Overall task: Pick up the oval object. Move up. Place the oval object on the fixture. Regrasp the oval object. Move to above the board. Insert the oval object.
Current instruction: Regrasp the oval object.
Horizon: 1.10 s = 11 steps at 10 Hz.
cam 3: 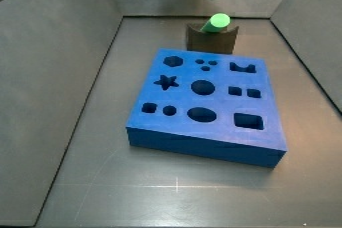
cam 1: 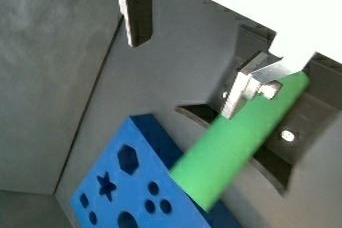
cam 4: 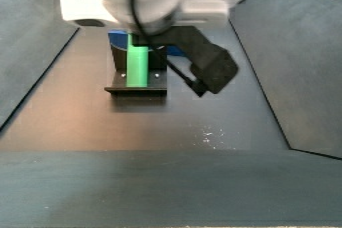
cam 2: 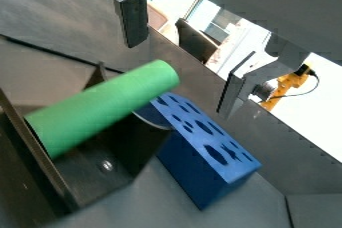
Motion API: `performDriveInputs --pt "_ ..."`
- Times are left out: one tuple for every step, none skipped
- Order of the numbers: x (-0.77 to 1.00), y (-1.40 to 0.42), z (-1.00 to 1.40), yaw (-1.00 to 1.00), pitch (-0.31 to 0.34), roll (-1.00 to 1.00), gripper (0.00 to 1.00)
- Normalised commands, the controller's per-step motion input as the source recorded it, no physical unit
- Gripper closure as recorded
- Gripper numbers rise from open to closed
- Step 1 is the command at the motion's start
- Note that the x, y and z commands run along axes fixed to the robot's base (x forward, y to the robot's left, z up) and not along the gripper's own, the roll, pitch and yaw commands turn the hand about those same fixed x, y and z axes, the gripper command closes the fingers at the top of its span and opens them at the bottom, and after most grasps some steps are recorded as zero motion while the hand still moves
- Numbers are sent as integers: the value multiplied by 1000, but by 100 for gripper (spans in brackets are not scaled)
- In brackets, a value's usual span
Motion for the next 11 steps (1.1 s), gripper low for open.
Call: performDriveInputs --pt "-1000 -27 -6 77 -177 64 0" --pt "-948 -33 1 102 -174 74 0" --pt "-862 -34 6 110 -173 78 0" --pt "-421 -1000 -241 -910 -24 1000 0" --pt "-345 -1000 -237 -906 -25 1000 0" --pt "-226 -1000 -164 -903 -56 1000 0" --pt "-186 -1000 -147 -904 -73 1000 0" --pt "-159 -1000 -135 -904 -105 1000 0" --pt "-148 -930 -96 -906 -127 1000 0" --pt "-104 -664 -33 -903 -158 1000 0" --pt "-82 -460 -14 -903 -179 1000 0"
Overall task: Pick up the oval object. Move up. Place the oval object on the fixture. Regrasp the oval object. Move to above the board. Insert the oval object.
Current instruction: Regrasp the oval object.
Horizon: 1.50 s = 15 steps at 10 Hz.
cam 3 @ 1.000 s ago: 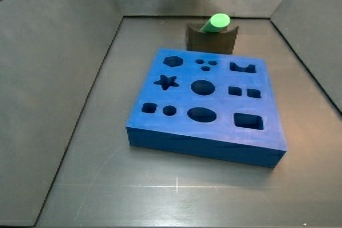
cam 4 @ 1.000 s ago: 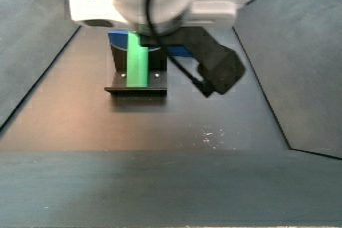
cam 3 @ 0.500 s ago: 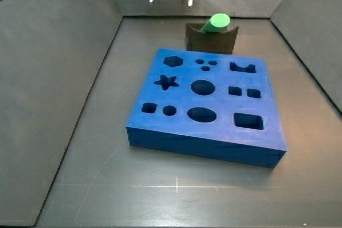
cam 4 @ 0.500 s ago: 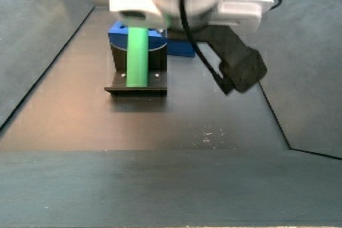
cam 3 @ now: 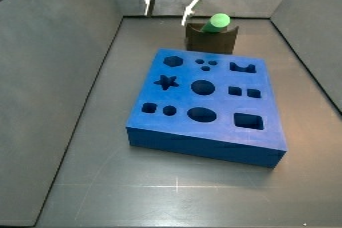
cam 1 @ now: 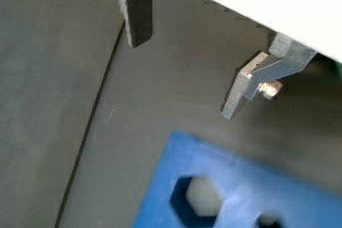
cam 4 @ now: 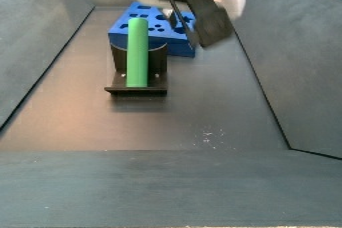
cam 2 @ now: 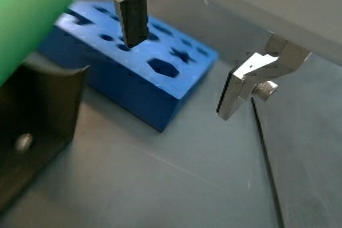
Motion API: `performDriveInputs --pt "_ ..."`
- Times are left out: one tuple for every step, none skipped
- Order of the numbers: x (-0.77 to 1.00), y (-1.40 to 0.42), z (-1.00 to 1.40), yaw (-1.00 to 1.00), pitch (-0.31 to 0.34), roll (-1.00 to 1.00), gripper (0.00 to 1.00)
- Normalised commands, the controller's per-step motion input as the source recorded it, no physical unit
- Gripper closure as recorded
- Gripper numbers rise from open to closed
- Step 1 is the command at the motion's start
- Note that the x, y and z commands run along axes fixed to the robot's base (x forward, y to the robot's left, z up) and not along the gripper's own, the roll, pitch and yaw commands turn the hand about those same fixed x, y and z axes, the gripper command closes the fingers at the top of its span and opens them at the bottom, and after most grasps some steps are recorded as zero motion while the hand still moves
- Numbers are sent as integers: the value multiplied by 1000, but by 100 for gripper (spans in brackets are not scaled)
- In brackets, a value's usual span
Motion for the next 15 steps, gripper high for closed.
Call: performDriveInputs --pt "-62 -251 -10 -903 -198 1000 0" --pt "-50 -72 0 -906 -215 1000 0" --pt "-35 -37 -2 -916 -236 1000 0" --pt "-37 -41 -3 -914 -247 1000 0" --pt "-48 -35 6 -915 -258 1000 0" --pt "-52 -22 5 -920 -267 1000 0" --pt "-50 -14 -4 -928 -270 1000 0" --pt "-45 -14 -5 -935 -266 1000 0" --pt "-46 -16 -1 -941 -257 1000 0" --pt "-47 -8 -10 -956 -244 1000 0" --pt "-45 -3 -15 -980 -209 1000 0" --pt "-48 -8 -7 -998 -160 1000 0" --pt "-45 -6 1 -1000 -112 990 0" --pt "-33 -11 1 -1000 59 962 0" --pt "-27 -13 -5 -1000 152 952 0"
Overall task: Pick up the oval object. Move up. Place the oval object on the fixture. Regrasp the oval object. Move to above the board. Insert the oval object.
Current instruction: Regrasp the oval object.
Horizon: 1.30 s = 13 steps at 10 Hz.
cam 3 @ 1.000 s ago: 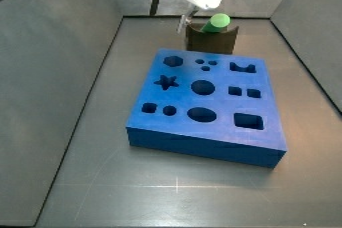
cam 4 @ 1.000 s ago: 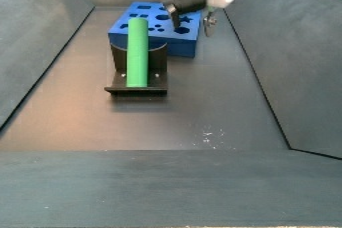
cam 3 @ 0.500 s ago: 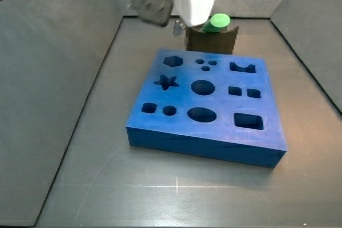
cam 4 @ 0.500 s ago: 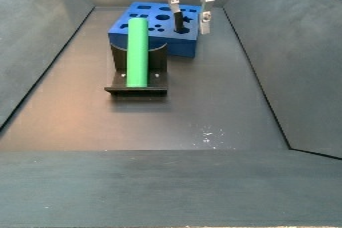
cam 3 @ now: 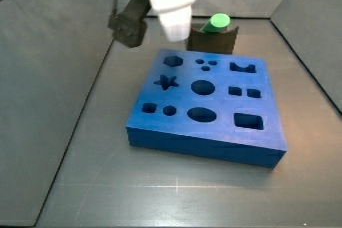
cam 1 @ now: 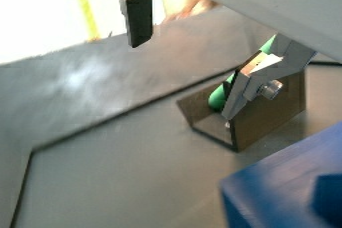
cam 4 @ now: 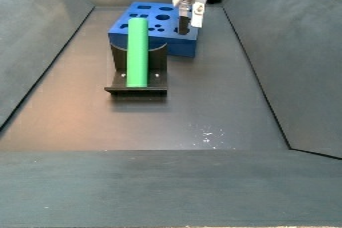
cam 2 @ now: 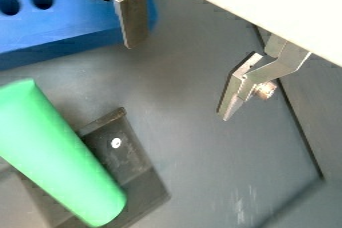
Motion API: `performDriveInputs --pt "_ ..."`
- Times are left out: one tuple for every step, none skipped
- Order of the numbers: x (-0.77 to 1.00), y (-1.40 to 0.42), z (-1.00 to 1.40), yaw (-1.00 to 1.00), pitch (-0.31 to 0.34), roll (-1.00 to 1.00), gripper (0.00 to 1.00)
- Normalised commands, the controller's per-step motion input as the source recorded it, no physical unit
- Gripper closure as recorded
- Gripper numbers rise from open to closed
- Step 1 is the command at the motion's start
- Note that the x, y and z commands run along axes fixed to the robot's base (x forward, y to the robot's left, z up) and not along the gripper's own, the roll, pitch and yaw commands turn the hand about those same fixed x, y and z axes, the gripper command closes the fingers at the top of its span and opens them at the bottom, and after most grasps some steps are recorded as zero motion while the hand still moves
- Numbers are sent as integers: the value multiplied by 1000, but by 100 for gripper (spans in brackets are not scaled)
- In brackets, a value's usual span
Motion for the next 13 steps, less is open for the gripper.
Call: performDriveInputs --pt "-10 -11 -23 -961 390 913 0" --pt "7 -9 -40 -750 515 726 0" --pt "31 -9 -39 -433 673 479 0" --pt "43 -2 -30 -296 708 388 0" --pt "54 -17 -24 54 686 259 0" --pt "57 -32 -20 169 665 225 0" --pt "72 -46 -5 331 585 180 0" --pt "72 -47 -4 407 482 156 0" --pt "70 -41 -12 454 356 136 0" --pt "62 -37 -12 468 234 118 0" --pt "53 -41 -2 439 97 92 0" --pt "51 -39 1 403 20 76 0" --pt "46 -39 -11 355 -51 72 0"
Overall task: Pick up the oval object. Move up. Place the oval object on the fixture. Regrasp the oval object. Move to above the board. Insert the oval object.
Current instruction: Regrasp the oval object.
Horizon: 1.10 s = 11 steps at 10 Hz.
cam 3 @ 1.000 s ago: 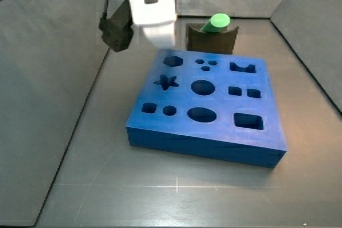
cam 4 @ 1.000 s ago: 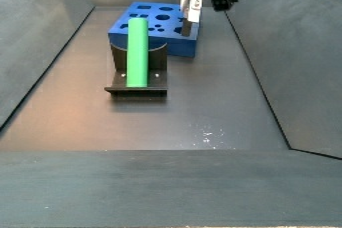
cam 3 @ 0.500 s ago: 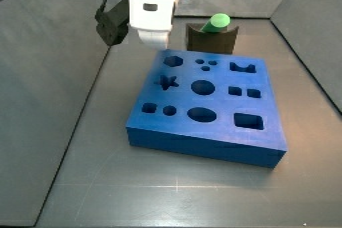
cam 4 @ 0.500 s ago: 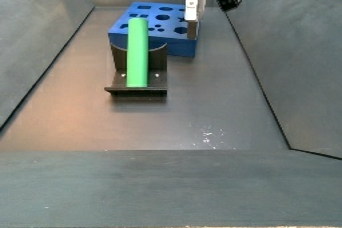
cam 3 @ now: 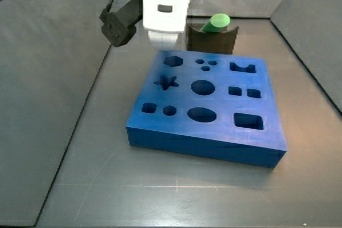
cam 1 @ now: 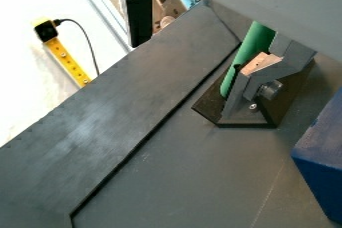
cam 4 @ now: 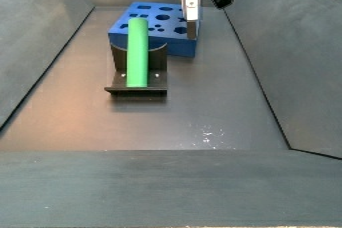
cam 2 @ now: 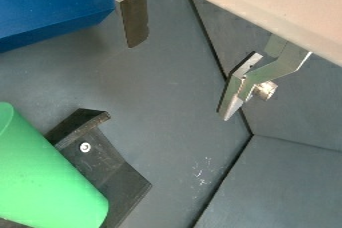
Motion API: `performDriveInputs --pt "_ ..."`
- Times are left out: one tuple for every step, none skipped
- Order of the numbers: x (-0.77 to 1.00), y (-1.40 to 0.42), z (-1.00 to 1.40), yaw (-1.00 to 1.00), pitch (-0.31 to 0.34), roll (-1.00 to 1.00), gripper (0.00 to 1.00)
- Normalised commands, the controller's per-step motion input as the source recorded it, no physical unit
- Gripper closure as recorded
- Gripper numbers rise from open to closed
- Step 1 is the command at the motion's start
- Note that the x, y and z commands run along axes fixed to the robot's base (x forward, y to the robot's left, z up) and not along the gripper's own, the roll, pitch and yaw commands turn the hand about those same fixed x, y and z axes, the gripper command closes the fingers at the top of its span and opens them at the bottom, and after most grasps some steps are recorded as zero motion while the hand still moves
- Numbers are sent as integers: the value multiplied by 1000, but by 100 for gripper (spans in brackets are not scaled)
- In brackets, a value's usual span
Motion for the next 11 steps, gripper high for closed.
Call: performDriveInputs --pt "42 -41 -17 297 -91 78 0" --pt "44 -44 -14 211 -109 77 0" --pt "1000 -23 -4 166 -108 79 0" --pt "1000 -21 -8 113 -104 81 0" --pt "1000 -17 -26 71 -88 96 0" --pt "1000 -17 -33 26 -75 116 0" --pt "1000 -17 -38 -1 -61 123 0" --pt "1000 -15 -44 -25 -32 122 0" --pt "1000 -15 -47 -33 -13 120 0" --pt "1000 -17 -44 -39 32 113 0" --pt "1000 -17 -46 -40 62 111 0"
